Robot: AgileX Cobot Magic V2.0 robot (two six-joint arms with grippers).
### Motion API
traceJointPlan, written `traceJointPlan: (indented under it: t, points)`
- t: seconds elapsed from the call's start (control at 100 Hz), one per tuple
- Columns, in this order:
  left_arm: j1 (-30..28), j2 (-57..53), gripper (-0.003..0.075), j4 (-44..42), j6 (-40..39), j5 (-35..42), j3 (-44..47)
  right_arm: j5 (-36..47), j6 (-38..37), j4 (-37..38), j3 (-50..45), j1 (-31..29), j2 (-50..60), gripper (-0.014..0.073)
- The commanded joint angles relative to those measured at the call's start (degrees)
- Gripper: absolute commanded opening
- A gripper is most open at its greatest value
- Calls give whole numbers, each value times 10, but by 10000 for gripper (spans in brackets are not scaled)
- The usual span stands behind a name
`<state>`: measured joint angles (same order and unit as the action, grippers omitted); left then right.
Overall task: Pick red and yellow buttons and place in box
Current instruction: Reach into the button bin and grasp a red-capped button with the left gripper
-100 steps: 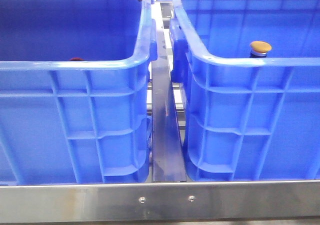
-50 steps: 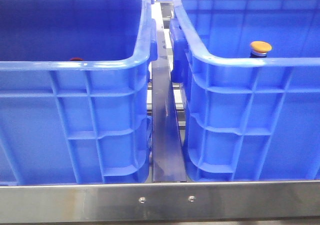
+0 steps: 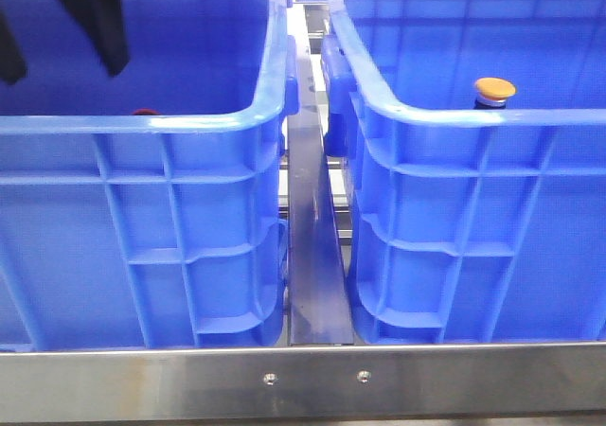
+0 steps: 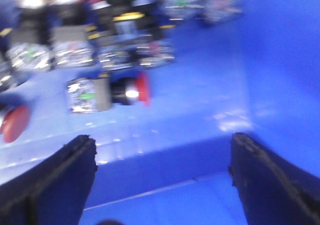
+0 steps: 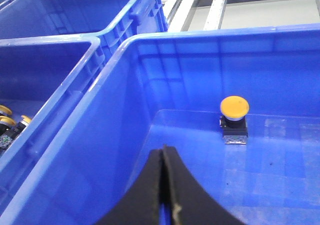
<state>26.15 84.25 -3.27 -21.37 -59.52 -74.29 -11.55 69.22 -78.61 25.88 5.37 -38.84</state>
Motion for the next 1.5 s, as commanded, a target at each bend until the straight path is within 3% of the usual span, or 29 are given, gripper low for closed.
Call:
traceJointPlan:
  t: [0.0,0.32,0.97,1.06,1.3,1.489]
  points:
    - [-23,1,512,33,18,19,-23,0,5,-5,14,-2,2,-31]
    - [-44,88,512,65,66,0,-82,-2,5,-6,14,-2,2,-31]
    - [-65,213,507,64,79,3,-165,-11,5,-6,14,-2,2,-31]
    - [-67,213,439,64,83,4,-165,-11,5,-6,14,-2,2,-31]
    - [-70,213,120,67,83,11,-165,-12,5,-6,14,-2,2,-31]
    - [-70,208,13,67,83,21,-165,-13,5,-6,14,-2,2,-31]
